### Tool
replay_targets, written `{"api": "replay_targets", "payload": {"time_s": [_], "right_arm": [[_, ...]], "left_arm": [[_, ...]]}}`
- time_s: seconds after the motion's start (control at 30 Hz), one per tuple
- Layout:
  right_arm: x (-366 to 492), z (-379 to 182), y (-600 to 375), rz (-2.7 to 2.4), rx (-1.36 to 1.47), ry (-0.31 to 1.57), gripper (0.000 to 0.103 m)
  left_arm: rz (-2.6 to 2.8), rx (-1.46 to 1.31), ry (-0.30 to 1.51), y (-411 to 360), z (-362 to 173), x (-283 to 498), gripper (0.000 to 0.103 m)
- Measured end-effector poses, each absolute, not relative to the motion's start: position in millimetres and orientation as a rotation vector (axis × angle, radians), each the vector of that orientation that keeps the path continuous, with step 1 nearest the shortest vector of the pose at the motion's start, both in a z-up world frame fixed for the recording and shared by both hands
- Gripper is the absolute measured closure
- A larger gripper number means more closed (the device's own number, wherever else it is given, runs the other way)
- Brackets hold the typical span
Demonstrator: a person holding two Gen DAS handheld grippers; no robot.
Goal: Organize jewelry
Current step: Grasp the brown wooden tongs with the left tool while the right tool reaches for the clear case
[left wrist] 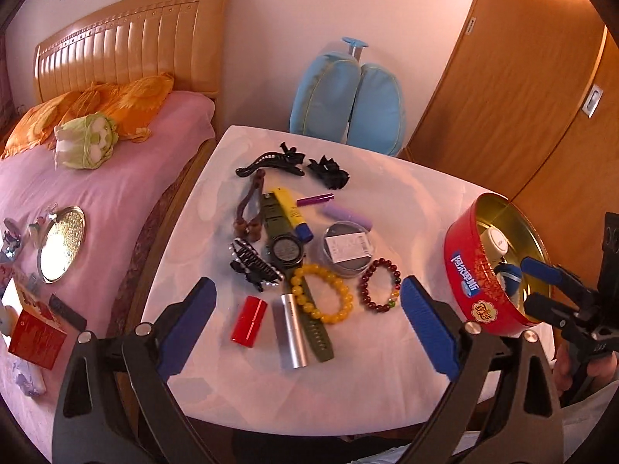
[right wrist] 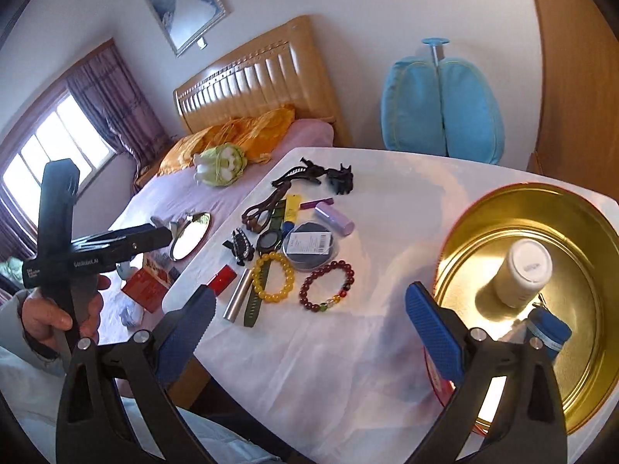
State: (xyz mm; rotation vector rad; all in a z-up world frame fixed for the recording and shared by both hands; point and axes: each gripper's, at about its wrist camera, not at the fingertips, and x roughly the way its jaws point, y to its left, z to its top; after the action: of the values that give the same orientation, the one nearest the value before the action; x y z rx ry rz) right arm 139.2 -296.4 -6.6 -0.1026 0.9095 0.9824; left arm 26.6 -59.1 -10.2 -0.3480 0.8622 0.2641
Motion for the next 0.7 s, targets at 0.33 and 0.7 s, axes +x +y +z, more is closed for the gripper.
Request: {"api": "replay_targets", "payload": {"time_s": [0.33, 0.7], "right_arm": [[143, -45, -205, 0.744, -0.052, 1.083, 0.004], [154, -66, -171, 0.634, -0.055, 1.180, 0.004]], "left_arm": [[0.042, -0.330, 0.955, 35, -60, 89, 0.010], [-0.061, -0.261, 1.084, 53, -109, 171, 0.010]]}}
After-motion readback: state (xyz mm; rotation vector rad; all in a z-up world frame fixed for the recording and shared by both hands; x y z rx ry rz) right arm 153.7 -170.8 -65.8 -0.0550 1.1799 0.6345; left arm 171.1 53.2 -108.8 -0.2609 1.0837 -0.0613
